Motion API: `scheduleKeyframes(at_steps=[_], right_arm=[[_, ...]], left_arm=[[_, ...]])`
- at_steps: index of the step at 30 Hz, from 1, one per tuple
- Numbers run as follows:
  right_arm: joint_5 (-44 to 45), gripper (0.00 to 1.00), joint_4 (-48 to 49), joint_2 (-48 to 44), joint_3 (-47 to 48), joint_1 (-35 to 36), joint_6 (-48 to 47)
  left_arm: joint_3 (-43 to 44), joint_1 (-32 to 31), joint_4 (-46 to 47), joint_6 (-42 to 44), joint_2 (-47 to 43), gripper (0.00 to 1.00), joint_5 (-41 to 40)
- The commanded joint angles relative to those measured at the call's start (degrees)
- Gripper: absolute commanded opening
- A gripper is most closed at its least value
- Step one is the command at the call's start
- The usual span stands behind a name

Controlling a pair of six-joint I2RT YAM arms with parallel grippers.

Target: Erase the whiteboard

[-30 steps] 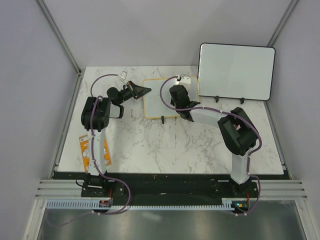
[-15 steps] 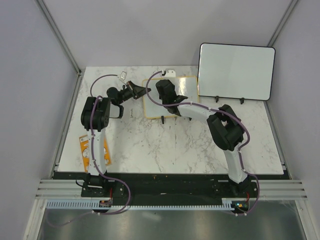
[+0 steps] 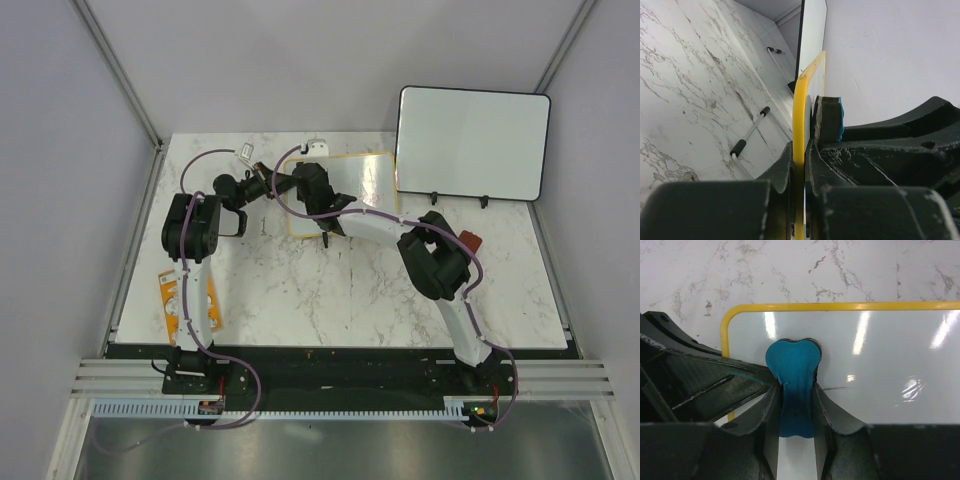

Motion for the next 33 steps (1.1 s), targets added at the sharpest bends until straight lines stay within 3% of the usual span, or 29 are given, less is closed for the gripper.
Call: scheduleKeyframes(at_steps=[1,11,33], right_arm=[[-11.07,0.00,-6.50,7.47,-1.17,2.18,2.40],[-3.34,0.00,-9.49,4.76,-6.61,-0.01,6.00],[-0.69,0.00,-5.18,-10.19,-32.97,-12.58,11.98]], left_arm=[[-0.57,-2.41,16.73,8.09,-0.52,0.02,9.50],[-0.57,-2.50,16.73,8.01,-0.43,0.02,9.41],[-0.84,-2.50,16.73,8.18,-0.60,0.02,9.23]])
